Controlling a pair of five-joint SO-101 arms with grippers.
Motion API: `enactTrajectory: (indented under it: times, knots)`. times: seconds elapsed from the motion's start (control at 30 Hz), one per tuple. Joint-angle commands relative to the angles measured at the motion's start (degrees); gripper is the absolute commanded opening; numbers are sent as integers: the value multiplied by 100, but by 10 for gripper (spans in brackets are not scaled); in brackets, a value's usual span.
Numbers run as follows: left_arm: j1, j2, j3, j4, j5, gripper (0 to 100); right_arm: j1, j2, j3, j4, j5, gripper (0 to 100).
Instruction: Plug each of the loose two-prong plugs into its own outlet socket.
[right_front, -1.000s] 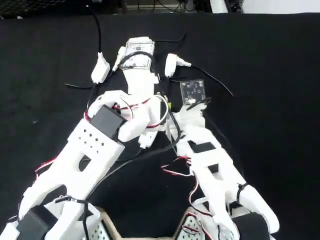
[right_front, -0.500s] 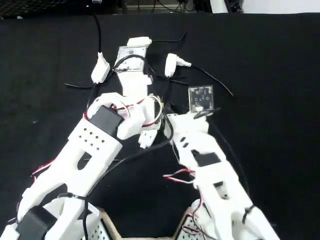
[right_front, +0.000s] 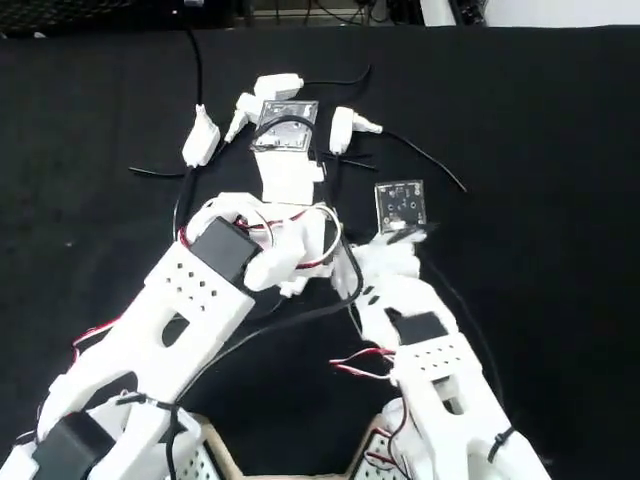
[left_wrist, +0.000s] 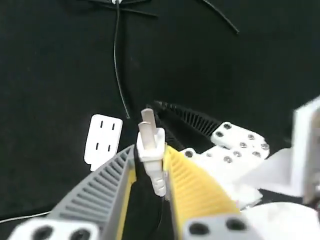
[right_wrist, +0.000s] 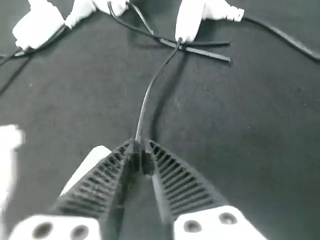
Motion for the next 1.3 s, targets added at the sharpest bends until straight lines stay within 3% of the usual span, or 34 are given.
enactTrajectory:
  times: [0.0,0.27,0.5,0.6,0.83,0.97,1.13,1.27]
  knots:
    - [22,-589,-347,53,44,29,-536,-92,-699,818,510,12]
    - [-330,-2470,453,105,26,29,-1345,-57,-1719,2268,1204,12]
    - [-338,-3455,857,97,26,29,-1618,1420,-2492,2382,1644,12]
    - [-611,-3508,892,114,26,29,-1556,2229,-3064,2400,1442,12]
    - [-708,-3895,971,141,26,29,-202,3565,-4462,2514,1204,12]
    - [-725,-4316,1112,114,26,29,176,4171,-5068,2497,1213,12]
    - [-699,-4387,1235,88,26,29,167,5174,-5868,2532,1134,12]
    - [-699,-4290,1455,-193,44,29,-352,6105,-6879,3288,976,12]
